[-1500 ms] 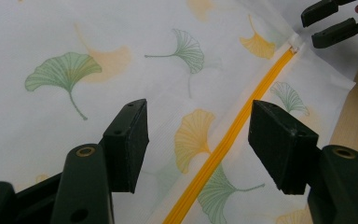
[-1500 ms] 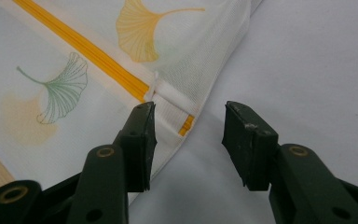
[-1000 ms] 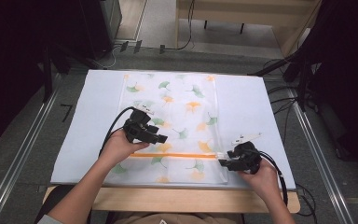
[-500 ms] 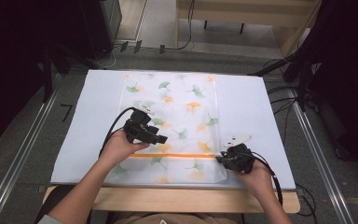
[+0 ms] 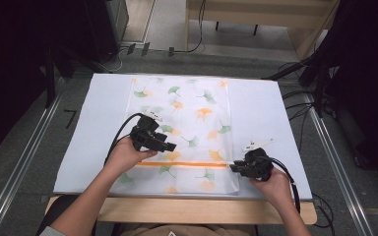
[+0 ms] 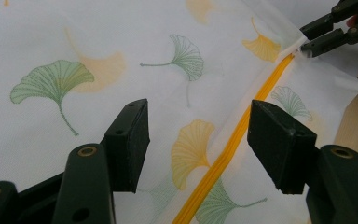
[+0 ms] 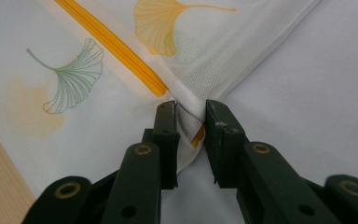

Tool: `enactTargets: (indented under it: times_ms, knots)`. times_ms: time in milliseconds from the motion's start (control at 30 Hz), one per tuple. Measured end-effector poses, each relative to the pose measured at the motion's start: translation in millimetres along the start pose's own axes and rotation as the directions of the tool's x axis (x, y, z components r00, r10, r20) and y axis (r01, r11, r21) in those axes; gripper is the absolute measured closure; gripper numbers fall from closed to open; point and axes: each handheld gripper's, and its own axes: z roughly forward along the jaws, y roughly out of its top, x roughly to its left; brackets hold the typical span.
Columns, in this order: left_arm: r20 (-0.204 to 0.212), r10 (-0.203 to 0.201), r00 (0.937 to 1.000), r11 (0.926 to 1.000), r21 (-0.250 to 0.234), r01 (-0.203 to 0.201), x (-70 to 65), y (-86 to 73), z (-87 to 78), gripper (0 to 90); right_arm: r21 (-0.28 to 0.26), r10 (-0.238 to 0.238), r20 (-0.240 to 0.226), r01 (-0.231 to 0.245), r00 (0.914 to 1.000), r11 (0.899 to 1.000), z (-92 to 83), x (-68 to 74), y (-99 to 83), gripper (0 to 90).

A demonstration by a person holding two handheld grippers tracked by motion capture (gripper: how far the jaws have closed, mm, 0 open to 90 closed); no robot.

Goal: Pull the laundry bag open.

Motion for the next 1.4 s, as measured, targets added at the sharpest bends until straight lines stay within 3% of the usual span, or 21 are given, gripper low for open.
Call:
enactTargets:
  times_ms: [100, 333, 367, 500, 633, 900, 1067, 1233, 1400]
  knots:
    - [0.002, 0.0, 1.0, 1.0, 0.004, 0.0, 0.0, 0.0, 0.6, 39.2, -0.01, 0.014, -0.021, -0.014, 0.9997, 1.0, -0.5, -2.5, -2.4, 76.6]
    - [0.009, 0.008, 0.9999, 0.9999, 0.007, -0.008, -3.5, 0.7, 4.7, 39.8, 0.017, -0.026, 0.053, 0.026, 0.9982, 1.0, 1.8, 6.5, 2.4, 83.4]
    - [0.031, 0.009, 0.9995, 1.0, 0.003, -0.009, -4.6, 0.7, 6.2, 40.4, 0.026, -0.016, 0.054, 0.015, 0.9984, 1.0, 1.9, 7.5, 3.6, 84.7]
    - [0.048, 0.024, 0.9986, 0.9997, -0.01, -0.024, -7.6, -0.1, 8.6, 44.1, 0.037, 0.026, 0.019, -0.026, 0.9995, 0.999, 1.6, 2.9, 8.4, 85.5]
    - [0.055, 0.051, 0.9972, 0.9983, -0.032, -0.049, -13.1, 0.0, 11.9, 47.3, 0.006, 0.031, 0.008, -0.031, 0.9995, 0.999, -5.0, 2.8, 10.0, 85.5]
    - [0.095, 0.055, 0.994, 0.9972, -0.056, -0.05, -24.8, 2.4, 16.6, 53.4, -0.07, 0.04, -0.015, -0.041, 0.9991, 0.997, -18.8, 3.7, 12.5, 85.3]
    - [0.1, 0.067, 0.9927, 0.9971, -0.041, -0.063, -29.9, 3.1, 21.4, 48.5, -0.093, 0.042, -0.025, -0.044, 0.9988, 0.995, -22.0, 5.9, 15.0, 85.3]
    - [0.147, 0.092, 0.9848, 0.9949, -0.053, -0.085, -36.9, 1.8, 29.5, 50.5, -0.097, 0.032, -0.013, -0.033, 0.9994, 0.995, -22.1, 10.1, 18.4, 85.3]
    - [0.165, 0.129, 0.9778, 0.9915, -0.041, -0.124, -47.7, 2.2, 39.8, 50.6, -0.093, 0.031, -0.02, -0.032, 0.9993, 0.995, -21.0, 10.7, 19.0, 85.3]
